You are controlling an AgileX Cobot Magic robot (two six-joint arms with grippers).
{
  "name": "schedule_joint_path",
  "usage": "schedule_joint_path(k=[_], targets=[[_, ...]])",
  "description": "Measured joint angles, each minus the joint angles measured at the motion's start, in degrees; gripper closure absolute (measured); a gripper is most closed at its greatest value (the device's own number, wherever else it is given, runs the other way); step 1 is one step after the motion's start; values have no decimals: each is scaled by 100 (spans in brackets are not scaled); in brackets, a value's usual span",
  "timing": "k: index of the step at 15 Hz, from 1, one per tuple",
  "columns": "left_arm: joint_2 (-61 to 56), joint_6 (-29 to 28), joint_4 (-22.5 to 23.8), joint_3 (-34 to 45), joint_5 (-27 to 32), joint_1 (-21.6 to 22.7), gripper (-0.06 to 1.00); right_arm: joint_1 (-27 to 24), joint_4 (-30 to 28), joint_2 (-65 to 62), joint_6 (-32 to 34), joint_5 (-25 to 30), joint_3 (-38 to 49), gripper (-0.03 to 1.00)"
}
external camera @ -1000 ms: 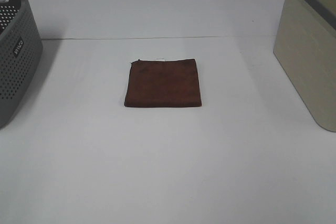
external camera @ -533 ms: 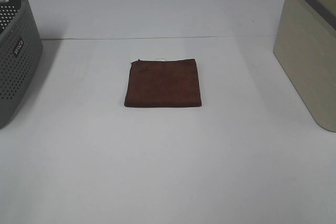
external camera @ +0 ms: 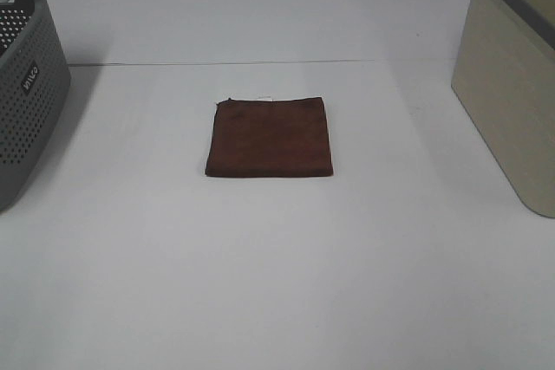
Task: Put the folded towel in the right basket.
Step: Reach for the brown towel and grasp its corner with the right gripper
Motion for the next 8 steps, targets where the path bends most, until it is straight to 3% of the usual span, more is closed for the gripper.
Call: schedule_joint_path(k=[4,8], targets=[[0,0,0,0,0,0,7,0,395,1283,-11,-1077,-57,43],[0,0,0,0,0,0,7,0,1192,3443,-659,-1197,-900,42]])
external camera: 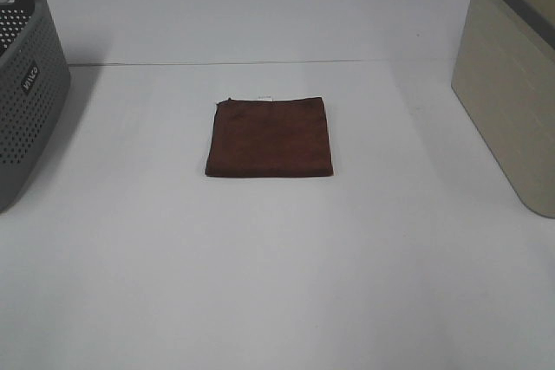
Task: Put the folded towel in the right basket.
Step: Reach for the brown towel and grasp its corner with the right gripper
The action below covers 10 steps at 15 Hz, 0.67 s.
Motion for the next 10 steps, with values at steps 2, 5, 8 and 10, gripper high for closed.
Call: schedule_joint_path(k=[2,5,8,10], targets=[[0,0,0,0,0,0,7,0,510,1146,-361,252,-756,38],[0,0,0,0,0,0,7,0,682,2447,-516,688,-1696,32],[0,0,0,0,0,0,7,80,716,3604,-527,814,-2584,31],[0,0,0,0,0,0,7,510,716,4297,-533,808,-3134,31]])
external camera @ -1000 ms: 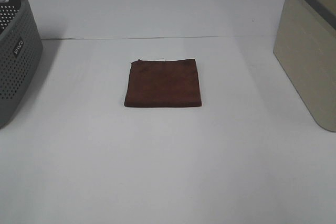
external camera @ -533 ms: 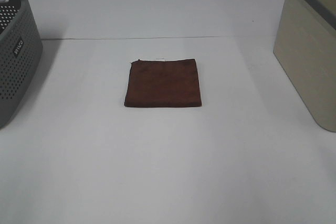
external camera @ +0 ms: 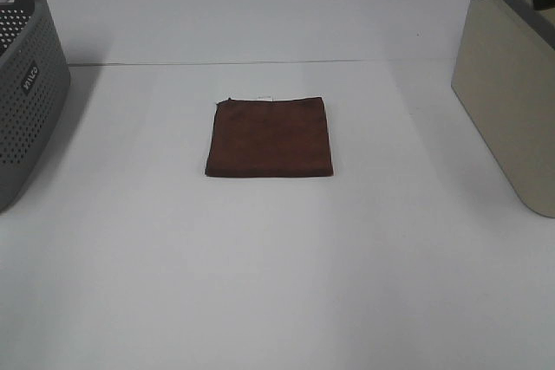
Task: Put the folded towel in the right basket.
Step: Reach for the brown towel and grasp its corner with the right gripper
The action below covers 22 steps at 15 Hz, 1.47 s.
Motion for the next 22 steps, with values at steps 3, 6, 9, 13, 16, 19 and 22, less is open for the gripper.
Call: schedule_joint_path(k=[3,6,9,13,16,19,22], targets=[[0,0,0,0,0,0,7,722,-40,1238,17,-11,-659,31],[0,0,0,0,0,0,7,871,0,2997,138,109,-1444,31],[0,0,0,0,0,0,7,871,229,3930,138,138,-1919,31],[0,0,0,0,0,0,7,871,613,5099,92,390,-2704,28],[0,0,0,0,0,0,7,871,636,5667,23,395,-3186,26],[0,0,0,0,0,0,7,871,659,6056,17,395,-3524,27],[0,0,0,0,0,0,7,871,768,6182,17,332,-3615,30]])
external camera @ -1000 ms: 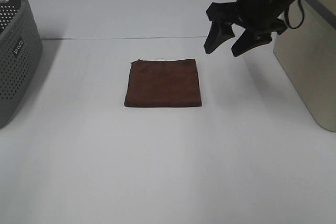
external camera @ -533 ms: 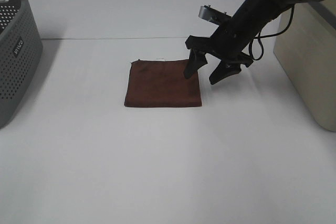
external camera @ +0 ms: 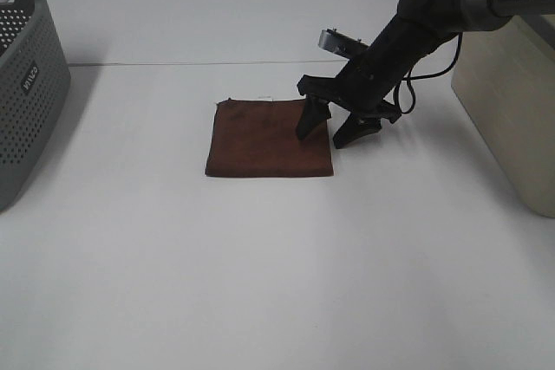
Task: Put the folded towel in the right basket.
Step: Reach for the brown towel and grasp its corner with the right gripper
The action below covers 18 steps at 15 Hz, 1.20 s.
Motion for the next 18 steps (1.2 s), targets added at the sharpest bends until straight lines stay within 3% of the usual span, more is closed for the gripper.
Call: schedule_joint_path(k=[2,5,6,12,14,16,18], targets=[[0,0,0,0,0,0,7,0,103,29,-6,-109,-17,33],[0,0,0,0,0,0,7,0,367,115,-201,-286,-17,53],[0,0,0,0,0,0,7,0,458,132,-206,-321,-17,54],[0,0,0,0,0,0,7,0,504,115,-229,-407,-17,41],[0,0,0,0,0,0,7,17,97,46,-86,-430,-17,36],[0,0,0,0,0,0,7,17,-40,34,-29,-407,-17,36],[0,0,0,0,0,0,7,40,235,86,-178,-395,-17,40]])
